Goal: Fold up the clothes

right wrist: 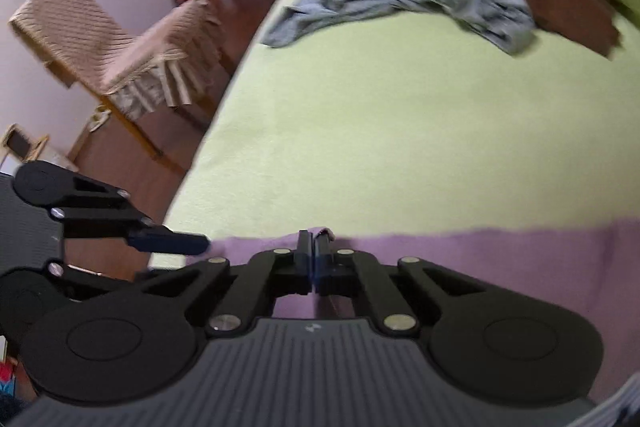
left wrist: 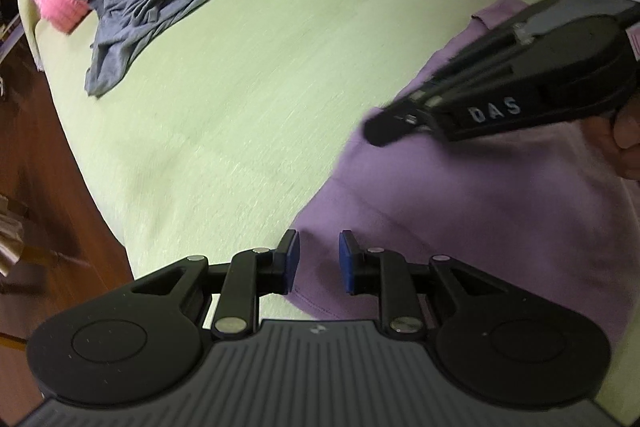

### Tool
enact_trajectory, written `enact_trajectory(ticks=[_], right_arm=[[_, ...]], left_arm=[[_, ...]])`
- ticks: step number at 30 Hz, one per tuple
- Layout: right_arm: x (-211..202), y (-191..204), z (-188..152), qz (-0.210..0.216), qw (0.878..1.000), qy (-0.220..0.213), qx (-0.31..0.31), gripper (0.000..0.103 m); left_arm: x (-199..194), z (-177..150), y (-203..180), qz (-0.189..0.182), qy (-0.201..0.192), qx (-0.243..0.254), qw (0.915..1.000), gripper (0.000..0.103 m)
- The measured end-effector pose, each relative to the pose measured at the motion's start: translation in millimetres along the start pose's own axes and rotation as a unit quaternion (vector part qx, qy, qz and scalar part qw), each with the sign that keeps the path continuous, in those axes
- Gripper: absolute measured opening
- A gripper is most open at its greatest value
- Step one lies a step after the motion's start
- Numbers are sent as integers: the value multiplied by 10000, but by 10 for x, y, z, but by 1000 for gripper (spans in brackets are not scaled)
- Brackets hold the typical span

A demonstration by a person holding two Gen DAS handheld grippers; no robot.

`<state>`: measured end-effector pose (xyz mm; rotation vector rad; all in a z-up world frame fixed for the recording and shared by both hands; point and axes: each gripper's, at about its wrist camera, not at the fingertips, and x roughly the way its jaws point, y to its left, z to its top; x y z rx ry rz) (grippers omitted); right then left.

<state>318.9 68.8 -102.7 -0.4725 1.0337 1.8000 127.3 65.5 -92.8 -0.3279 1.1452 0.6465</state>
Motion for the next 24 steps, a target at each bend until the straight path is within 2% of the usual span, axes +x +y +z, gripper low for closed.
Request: enact_trajectory(ticks=[1,3,5,7,10,12,15,18,21,24], right_arm=[[22,16,21,11,10000,3,-12,1],[129,44,33,-259,9993,227,-112,6],[115,37,32,-416,9989,221,-35,35],[-31,42,32,-437,9990,-54,94,44],[-420,-85,-14,-838,9953,-346,342,44],[-865,-307,-186,-1187,9902,-344,645,44],[-1419,-610,-525,-1736,9800,-19,975,44],[-1920,-792,-858,-2203,9694,340,1028,42],[-2269,-887,-1165,-2439,9619,549,1104,41],[-2406,-916,-1382,-2467,9611,619,1074,40]], left_arm=[[-8,-6,-11,-30,9,14,10000,26],[-29,-30,-45,-84,23,60,9999,26],[-63,-64,-78,-154,51,104,9998,26],[-131,-118,-81,-282,94,92,9995,26],[-231,-232,-139,-476,186,53,9987,27],[-331,-372,-213,-670,320,-45,9972,27],[-471,-576,-354,-878,477,-159,9949,27],[-598,-777,-525,-1109,646,-296,9913,27],[-676,-904,-715,-1265,723,-367,9886,27],[-692,-978,-870,-1256,718,-435,9885,27]])
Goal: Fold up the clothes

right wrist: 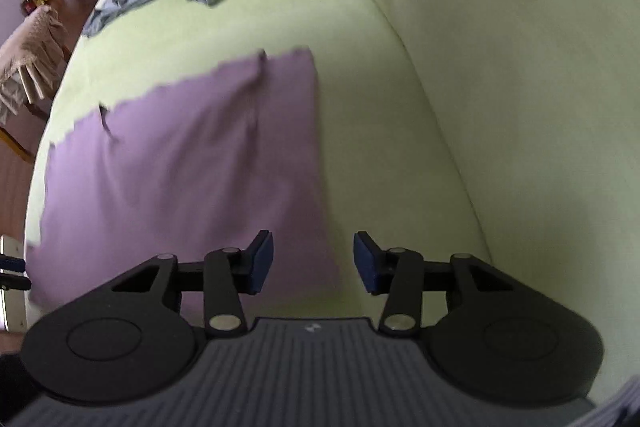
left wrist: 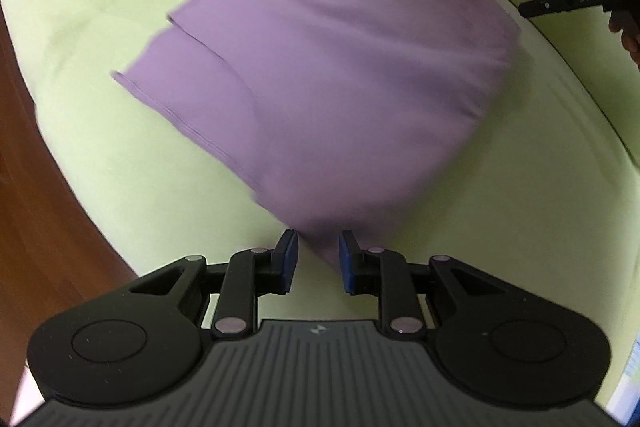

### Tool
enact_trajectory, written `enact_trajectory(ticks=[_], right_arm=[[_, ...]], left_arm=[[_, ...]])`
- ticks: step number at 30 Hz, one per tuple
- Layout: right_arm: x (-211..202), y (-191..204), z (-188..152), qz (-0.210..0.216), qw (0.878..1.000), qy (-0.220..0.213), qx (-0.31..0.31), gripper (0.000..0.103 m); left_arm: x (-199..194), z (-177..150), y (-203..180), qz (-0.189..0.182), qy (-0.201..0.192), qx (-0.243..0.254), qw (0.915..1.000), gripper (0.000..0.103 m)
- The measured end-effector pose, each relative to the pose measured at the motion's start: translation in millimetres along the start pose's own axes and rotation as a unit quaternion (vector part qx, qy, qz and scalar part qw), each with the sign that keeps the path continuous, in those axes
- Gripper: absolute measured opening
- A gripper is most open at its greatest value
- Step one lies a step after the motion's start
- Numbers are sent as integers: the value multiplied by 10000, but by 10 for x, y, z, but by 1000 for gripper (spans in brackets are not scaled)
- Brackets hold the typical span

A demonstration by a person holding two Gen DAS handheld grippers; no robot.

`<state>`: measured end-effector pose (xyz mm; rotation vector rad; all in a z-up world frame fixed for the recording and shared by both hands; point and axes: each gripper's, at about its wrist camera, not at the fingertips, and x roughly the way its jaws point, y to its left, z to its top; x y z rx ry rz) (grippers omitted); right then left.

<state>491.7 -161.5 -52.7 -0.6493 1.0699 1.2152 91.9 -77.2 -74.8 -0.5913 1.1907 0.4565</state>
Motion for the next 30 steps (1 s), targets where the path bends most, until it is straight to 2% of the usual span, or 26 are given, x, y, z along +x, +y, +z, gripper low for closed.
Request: enact_trajectory(ticks=[3,5,10,13,16,23,26,29,30], right_arm=[[45,-55,-108,112,9999,-84,-28,37],[89,-44,-121,234,9994,-226,-71,30],[224,7,5,337,9982,-424,-242,30],[304,-34,72,544,9973,-451,-173,29],[331,-14,87,658,9965,-370,-348,7],[370,-46,19,779,9959,-293,-341,7],[384,-54,6,840,9953,-340,-331,3],[343,-73,-19,884,9945,-464,-320,2],[320,-92,-30,912,9941,-497,-304,2]], left_arm=[[-11,-30,-41,187,-131,-120,9997,27],[-58,-49,-39,329,-304,-298,9985,27],[-68,-62,-19,495,-364,-460,9971,27],[-56,-62,-18,570,-455,-607,9955,27],[-32,-74,-9,624,-478,-732,9942,27],[33,-108,53,458,-420,-1216,9906,27],[43,-110,43,360,-470,-1264,9902,23],[-48,-126,-57,525,-814,-992,9903,7],[-87,-155,-108,548,-859,-924,9905,7]])
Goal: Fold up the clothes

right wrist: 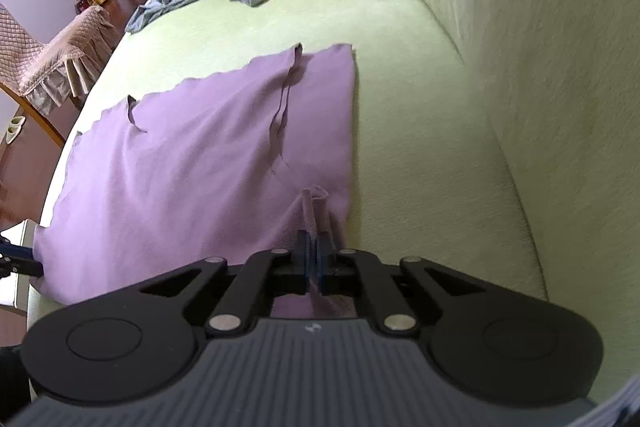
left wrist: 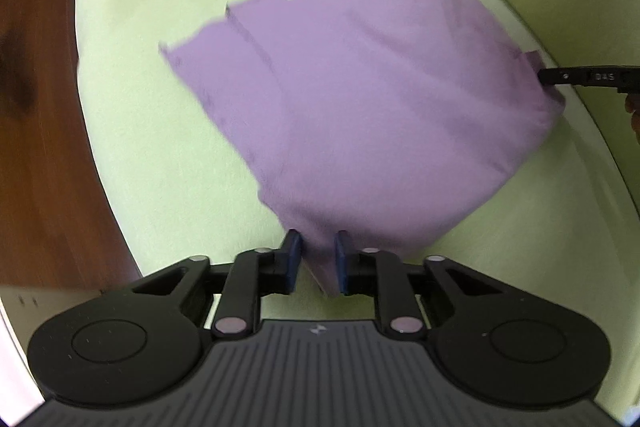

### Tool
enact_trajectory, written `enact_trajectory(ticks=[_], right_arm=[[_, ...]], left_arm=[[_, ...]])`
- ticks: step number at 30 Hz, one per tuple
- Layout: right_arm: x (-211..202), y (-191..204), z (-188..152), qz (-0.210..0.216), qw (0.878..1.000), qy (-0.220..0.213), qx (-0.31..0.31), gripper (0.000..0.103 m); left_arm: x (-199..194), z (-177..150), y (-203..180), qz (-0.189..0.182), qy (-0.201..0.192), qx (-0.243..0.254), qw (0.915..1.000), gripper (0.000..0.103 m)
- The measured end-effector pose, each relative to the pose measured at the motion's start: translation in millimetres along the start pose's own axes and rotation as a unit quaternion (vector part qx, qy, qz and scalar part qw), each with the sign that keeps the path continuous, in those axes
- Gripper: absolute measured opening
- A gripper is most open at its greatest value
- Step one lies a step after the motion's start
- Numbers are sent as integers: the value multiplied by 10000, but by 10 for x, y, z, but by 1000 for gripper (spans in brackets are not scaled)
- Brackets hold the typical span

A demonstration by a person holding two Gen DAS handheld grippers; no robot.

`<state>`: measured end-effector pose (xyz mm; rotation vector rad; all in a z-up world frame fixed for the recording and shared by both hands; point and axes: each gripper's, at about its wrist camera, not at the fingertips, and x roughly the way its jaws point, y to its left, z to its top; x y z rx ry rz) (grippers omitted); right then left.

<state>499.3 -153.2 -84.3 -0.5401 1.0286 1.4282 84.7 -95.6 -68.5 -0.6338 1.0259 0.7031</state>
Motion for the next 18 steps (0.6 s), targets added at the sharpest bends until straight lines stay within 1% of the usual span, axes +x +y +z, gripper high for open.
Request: enact_trajectory(ticks=[2,5,8,14,16,18], right_arm=[[-39,-22,-16,16,10000,-45,14,2],[-77,-73,-60,-3,10000,8,59,2],[-85,-88,-93,2,10000,55,61,2],[-119,-82,-129,-5,9999,61,100,1],[-122,-88,-149,-36,9998,80,157,1],[-96,-81,-168,-73,9998,144,143,1]], left_arm=[[-38,-48,-12,-32,1,73,10000,5],[-22,-120,-22,-110,123,138,9998,3],[-29,-157,-45,-167,178,244,9994,2],[-14,-187,-153,-324,151,441,9984,2],[23,-204,-150,-329,193,433,9983,2],[63,-210,-85,-272,269,284,9989,2]])
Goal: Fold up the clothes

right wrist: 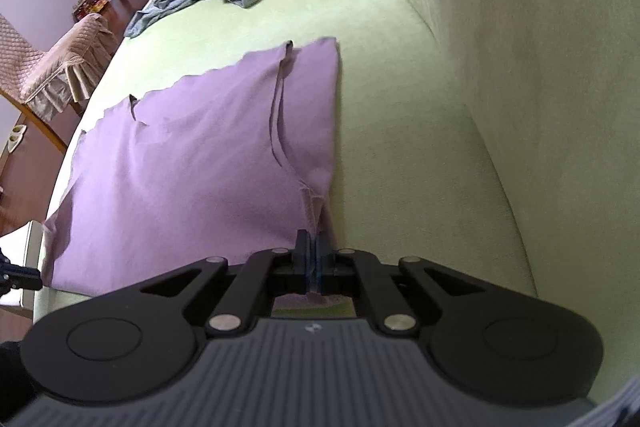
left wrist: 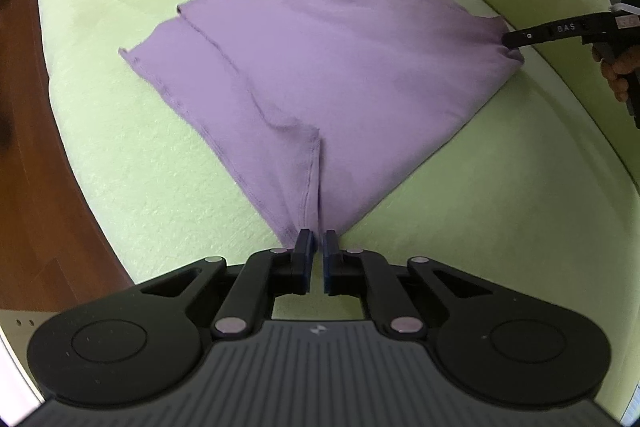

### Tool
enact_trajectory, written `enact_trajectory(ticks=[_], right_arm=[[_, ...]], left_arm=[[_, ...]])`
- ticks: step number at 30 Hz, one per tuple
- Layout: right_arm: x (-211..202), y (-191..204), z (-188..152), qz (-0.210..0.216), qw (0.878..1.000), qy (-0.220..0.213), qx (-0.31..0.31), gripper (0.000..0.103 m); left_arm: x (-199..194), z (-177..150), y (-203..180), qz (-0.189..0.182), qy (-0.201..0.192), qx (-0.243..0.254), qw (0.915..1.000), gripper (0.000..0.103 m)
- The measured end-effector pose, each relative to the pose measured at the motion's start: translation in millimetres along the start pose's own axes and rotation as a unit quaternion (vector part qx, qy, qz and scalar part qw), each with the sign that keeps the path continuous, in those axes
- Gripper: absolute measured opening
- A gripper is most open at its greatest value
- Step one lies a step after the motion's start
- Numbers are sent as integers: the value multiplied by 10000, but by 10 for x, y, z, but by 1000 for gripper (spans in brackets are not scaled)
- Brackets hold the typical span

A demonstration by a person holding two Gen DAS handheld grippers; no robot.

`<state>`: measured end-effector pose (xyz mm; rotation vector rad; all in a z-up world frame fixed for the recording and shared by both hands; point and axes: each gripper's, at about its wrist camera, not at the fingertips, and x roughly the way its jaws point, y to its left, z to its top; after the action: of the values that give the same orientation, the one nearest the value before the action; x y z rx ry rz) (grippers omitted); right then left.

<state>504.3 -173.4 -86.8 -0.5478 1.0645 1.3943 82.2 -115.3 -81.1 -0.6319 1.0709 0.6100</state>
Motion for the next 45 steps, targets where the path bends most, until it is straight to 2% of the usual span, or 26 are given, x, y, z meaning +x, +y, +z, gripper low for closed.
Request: enact_trajectory(ticks=[3,7,13,15,17,19,21,24,33,39,42,44,45], right_arm=[[38,54,27,31,10000,48,-43,3],[69,113,67,-31,10000,27,-61,10],[91,158,78,-80,9999,29,-75,11],[101,163,79,-62,9999,32,-82,10],[100,161,76,-69,9999,5,-115,2],[86,147,70,-72,9999,-26,-112,2],[70,134,69,-85,9999,-35,-86,2],[50,112,61,-120,9999,-41,-53,2],[20,103,45,-144,9999,-30,-79,2],[-7,104,11,-155,9999,10,-76,1],[41,116,2,-222,9997,66,-95,2],[99,141,24,-308,9994,116,-116,4],[110,149,32,-382,9992,111,-106,10]], left_arm=[[9,26,77,-40,19,-127,9999,3],[-35,47,46,-21,-137,31,9999,5],[-10,78,122,-90,-118,-247,9996,6],[1,80,178,-257,-104,-415,9988,2],[-30,52,220,-477,-241,-546,9971,0],[-69,9,258,-709,-410,-681,9943,0],[-71,-52,272,-741,-406,-800,9932,0],[-72,-119,235,-655,-443,-699,9944,0],[-115,-143,172,-745,-490,-532,9946,0],[-58,-150,146,-655,-404,-399,9962,0],[14,-113,211,-627,-296,-488,9964,0],[48,-89,236,-631,-218,-449,9968,1],[42,-78,243,-633,-195,-388,9971,3]])
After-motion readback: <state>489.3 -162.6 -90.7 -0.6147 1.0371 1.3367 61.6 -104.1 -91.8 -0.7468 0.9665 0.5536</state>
